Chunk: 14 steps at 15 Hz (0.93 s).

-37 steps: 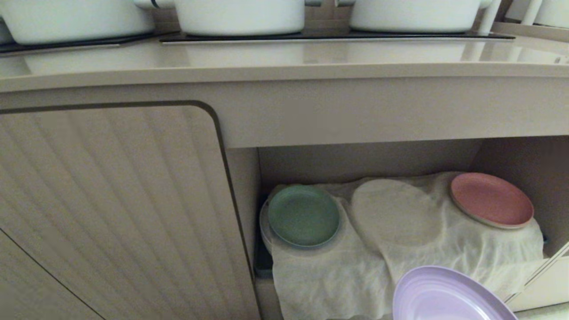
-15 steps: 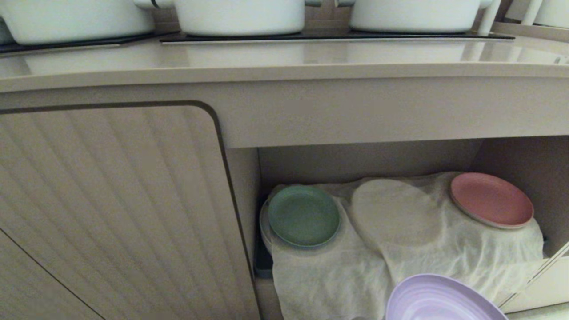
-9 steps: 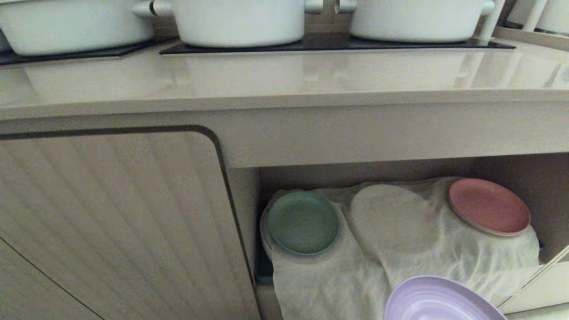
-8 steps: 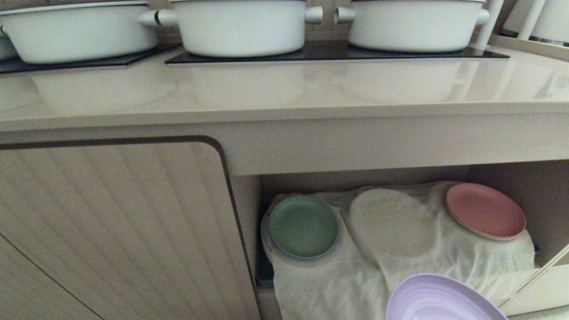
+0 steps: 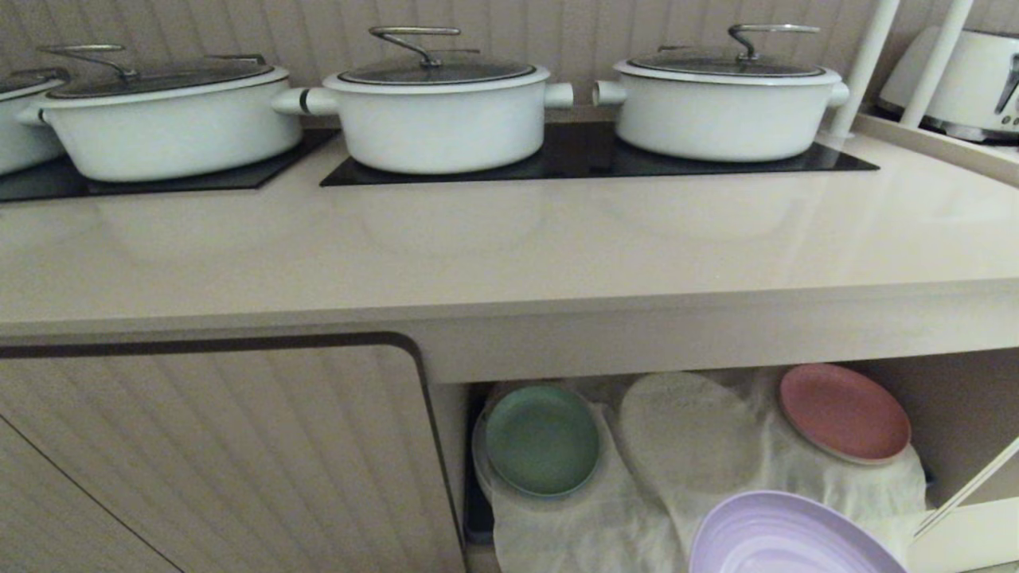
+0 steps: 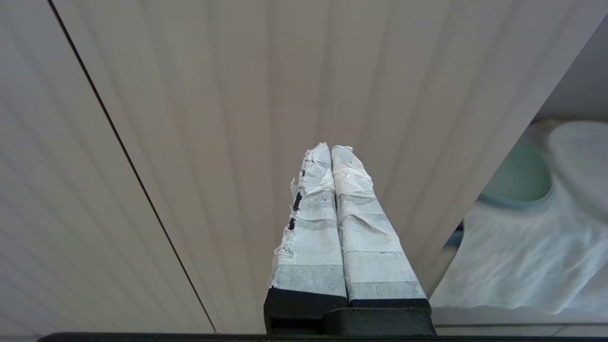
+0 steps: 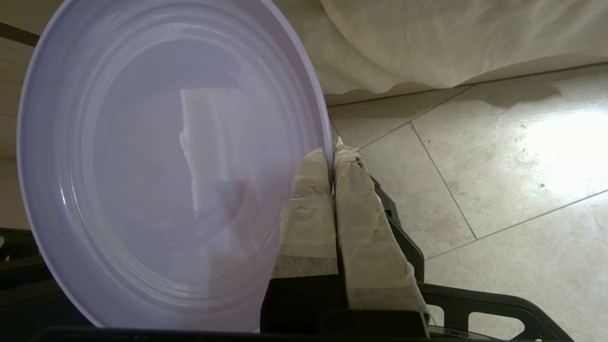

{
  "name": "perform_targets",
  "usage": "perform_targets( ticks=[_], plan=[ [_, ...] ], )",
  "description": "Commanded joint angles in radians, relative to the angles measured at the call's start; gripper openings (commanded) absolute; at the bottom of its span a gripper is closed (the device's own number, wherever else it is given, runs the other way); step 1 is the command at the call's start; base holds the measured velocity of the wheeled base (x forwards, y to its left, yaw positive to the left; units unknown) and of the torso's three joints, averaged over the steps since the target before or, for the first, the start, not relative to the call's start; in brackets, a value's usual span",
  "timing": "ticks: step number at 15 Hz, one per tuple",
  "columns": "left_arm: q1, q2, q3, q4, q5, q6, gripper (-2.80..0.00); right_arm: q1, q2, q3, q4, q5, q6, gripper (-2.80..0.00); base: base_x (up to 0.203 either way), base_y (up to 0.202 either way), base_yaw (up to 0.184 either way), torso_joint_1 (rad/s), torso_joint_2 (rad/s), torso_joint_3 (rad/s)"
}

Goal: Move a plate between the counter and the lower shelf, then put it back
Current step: Put the plate

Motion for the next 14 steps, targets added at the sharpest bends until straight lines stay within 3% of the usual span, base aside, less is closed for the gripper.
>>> perform_targets(
  ticks=[1, 14],
  plan=[
    [0.0, 0.001, 0.0, -0.001, 0.001, -0.001, -2.8, 0.0, 0.002, -0.001, 0.001, 0.002, 0.002, -2.8, 0.0, 0.0, 0.0, 0.196, -0.48, -0.28],
    [0.0, 0.001, 0.0, 0.001, 0.001, -0.001, -2.8, 0.025, 0.005, -0.007, 0.001, 0.004, 0.002, -2.8, 0.0, 0.0, 0.0, 0.234, -0.52, -0.287]
  ],
)
